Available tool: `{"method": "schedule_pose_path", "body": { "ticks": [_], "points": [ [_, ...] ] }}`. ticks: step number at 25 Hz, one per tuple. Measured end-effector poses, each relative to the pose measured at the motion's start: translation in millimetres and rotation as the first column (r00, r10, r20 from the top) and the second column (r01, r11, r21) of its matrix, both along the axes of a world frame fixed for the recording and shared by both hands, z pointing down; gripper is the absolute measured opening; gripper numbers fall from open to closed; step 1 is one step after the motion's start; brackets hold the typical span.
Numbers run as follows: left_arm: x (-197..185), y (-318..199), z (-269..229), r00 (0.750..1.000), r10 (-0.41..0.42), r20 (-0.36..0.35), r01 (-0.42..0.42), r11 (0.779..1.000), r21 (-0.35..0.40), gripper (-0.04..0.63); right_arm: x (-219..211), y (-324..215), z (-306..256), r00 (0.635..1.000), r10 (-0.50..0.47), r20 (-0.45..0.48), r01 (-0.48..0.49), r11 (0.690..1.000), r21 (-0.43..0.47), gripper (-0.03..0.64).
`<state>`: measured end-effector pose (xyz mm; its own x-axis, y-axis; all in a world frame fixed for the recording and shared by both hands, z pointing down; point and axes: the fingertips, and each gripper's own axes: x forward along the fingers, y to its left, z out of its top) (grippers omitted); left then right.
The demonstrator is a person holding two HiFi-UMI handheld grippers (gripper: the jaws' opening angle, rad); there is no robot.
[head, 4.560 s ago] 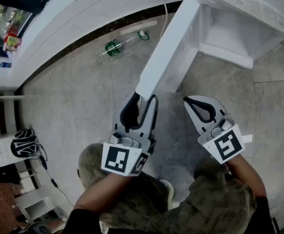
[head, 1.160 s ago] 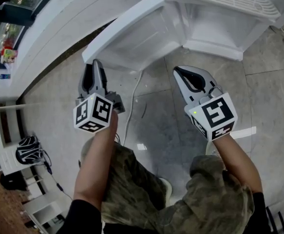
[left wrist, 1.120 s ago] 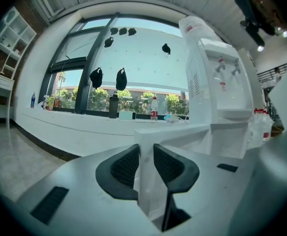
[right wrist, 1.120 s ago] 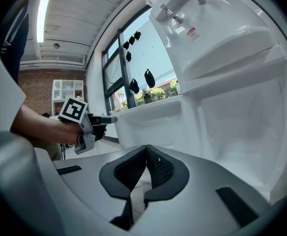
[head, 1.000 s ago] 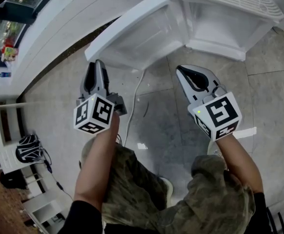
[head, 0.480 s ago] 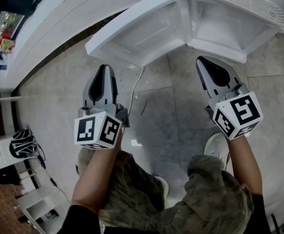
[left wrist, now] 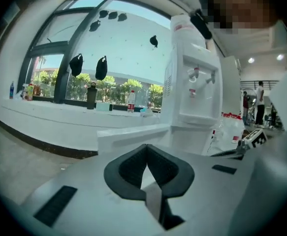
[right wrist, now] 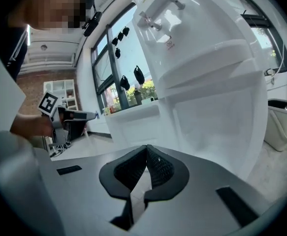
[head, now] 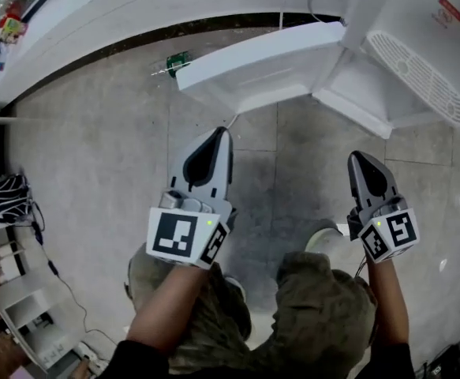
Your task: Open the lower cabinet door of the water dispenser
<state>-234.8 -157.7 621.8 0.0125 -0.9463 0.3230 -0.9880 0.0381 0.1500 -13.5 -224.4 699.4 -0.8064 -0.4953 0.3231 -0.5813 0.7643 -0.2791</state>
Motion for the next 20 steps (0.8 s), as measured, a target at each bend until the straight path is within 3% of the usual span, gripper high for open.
{"method": "schedule_pose_path", "body": {
  "ticks": [3,5,9,12,14,16,20],
  "points": [
    [20.7,9.7,-3.5,0.996,0.077,0.053,-0.071,0.991,-0.11,0.005,16.8,11.0,-26.8,0.993,-0.037,-0.111,0.034,0.999,-0.027,0.0],
    [34.9,18.7,4.6,0.995,0.104,0.0,-0.102,0.979,-0.175,0.005,27.8,24.1,-37.5,0.986,-0.028,-0.166,0.017,0.998,-0.068,0.0],
    [39.7,44.1,-3.4,0.97,-0.011,-0.243,-0.03,0.986,-0.163,0.005,47.3,53.8,-54.7,0.973,0.036,-0.228,-0.069,0.987,-0.142,-0.001],
    [29.3,76.5,-39.3,0.959,-0.151,-0.241,0.116,0.981,-0.153,0.005,71.5,76.9,-90.3,0.947,0.028,-0.32,-0.083,0.983,-0.161,0.0],
    [20.1,98.6,-60.4,0.95,-0.204,-0.237,0.167,0.972,-0.167,0.005,78.5,86.5,-121.9,0.947,0.035,-0.319,-0.097,0.979,-0.18,0.0],
    [22.4,117.9,-82.1,0.956,-0.172,-0.237,0.132,0.975,-0.177,0.005,84.2,98.0,-157.3,0.953,0.061,-0.298,-0.125,0.971,-0.202,0.0],
    [46.4,167.5,-135.7,0.98,0.008,-0.201,-0.044,0.983,-0.178,0.005,103.2,143.5,-237.7,0.943,0.155,-0.294,-0.228,0.945,-0.234,0.0]
  ]
}}
